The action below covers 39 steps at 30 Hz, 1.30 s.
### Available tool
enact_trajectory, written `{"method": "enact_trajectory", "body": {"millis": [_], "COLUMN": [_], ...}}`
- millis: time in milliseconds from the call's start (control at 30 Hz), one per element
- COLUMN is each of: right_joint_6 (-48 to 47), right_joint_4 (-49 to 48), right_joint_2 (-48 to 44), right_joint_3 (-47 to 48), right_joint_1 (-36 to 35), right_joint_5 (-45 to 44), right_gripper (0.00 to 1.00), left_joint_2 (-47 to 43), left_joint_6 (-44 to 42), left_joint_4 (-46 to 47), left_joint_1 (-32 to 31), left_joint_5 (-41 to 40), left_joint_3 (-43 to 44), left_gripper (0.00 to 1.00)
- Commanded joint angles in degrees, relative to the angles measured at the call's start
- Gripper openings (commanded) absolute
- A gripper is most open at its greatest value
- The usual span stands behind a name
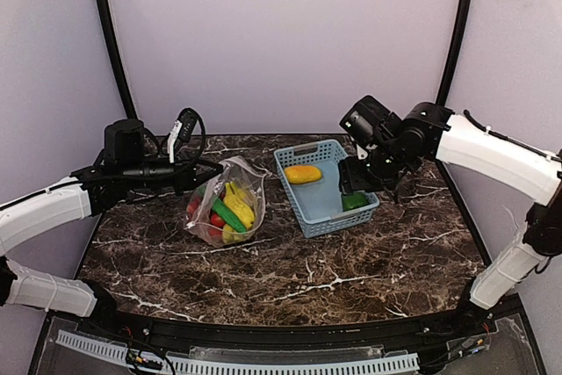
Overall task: Place the food in the zip-top bag and seal the zipper
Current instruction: Pick up the fake vegetable from the bin.
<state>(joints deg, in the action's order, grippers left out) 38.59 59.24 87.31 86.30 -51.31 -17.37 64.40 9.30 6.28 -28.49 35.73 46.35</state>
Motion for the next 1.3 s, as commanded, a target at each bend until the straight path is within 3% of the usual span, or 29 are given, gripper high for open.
{"method": "enact_trajectory", "body": {"millis": [0,500,1267], "right_joint_6": [-3.0,-12.0,-11.4], "right_joint_4": [2.6,-4.8,-9.1], "right_joint_2": [2.3,13.7,24.1], "right_joint_3": [-2.1,0.5,0.0], "right_joint_1": [4.1,11.5,13.7], "right_joint_5": [0.5,3.3,1.9], "right_gripper": [0.7,0.65,0.68], "left_joint_2": [-1.4,-1.5,-2.0], "left_joint_6": [-1.1,-0.9,-1.4], "left_joint_4": [-1.9,-1.7,-2.4], "left_joint_1": [0.3,0.3,0.3], "left_joint_5": [-0.7,-0.3,-0.9], "left_joint_3": [-0.6,-0.6,-0.4], "left_gripper": [0.01,0.01,0.01]}}
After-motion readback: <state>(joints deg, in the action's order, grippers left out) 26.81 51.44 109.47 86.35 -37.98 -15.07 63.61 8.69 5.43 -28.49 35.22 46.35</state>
